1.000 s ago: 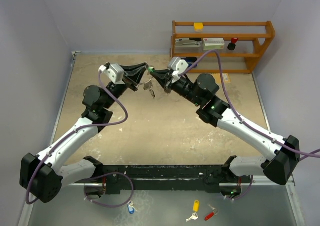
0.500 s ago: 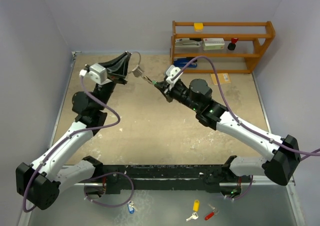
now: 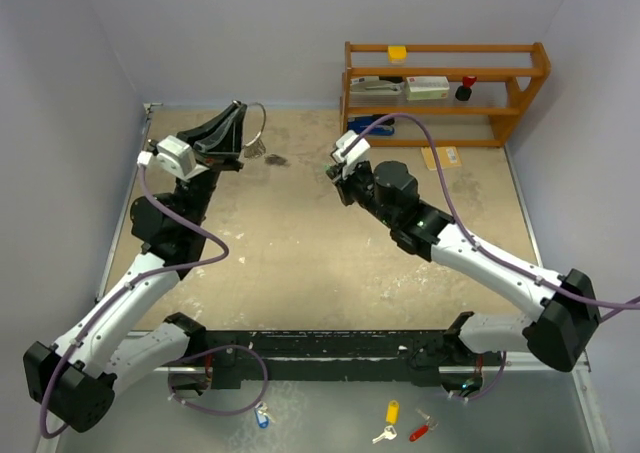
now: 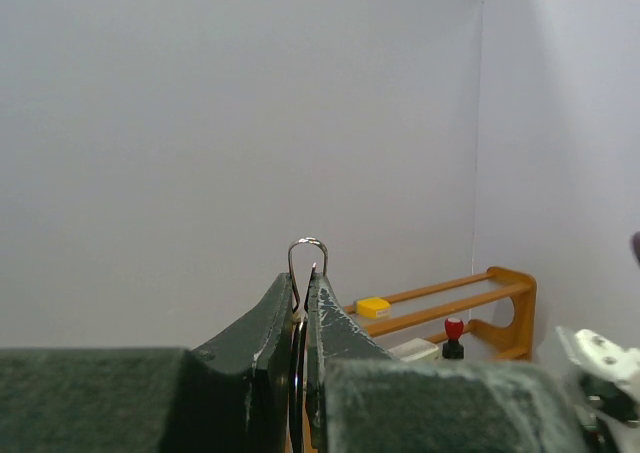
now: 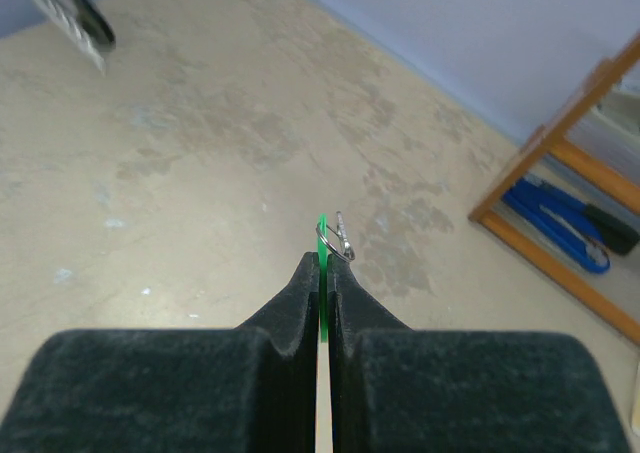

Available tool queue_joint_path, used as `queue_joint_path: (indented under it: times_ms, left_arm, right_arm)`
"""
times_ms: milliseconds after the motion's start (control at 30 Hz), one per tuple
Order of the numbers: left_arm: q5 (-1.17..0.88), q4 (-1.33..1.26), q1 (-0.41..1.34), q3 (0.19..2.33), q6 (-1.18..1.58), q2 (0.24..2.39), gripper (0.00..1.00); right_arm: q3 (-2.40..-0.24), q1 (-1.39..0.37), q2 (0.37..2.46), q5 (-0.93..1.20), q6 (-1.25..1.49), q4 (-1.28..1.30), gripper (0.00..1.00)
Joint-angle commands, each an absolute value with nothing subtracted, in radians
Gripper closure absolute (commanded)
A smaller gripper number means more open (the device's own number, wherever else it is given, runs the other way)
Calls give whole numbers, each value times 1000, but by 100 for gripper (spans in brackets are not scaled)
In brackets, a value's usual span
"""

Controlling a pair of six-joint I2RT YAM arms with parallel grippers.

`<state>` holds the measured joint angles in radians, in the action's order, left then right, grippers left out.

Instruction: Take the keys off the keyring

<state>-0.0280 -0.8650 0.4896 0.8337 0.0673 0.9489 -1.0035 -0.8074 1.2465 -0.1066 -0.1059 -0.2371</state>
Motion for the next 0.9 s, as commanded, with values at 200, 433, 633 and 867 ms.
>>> queue_joint_path:
  times_ms: [200,433,633,867]
  left_arm:
    - [-51,-733,488,806,139,863,100]
    - [-107,-698,488,799,218,874,100]
    - [-102,-699,489,780,233,861,100]
    - [-106,-696,489,779,243,865,100]
  right_arm:
    - [-888,-668,1408,-136,122,-177,100]
    - [-817,-668,1505,-130,158,-192,100]
    - [-798,-661,1580,-141,172,-238,100]
    - [-782,-660,1593,-156,184,-256,54]
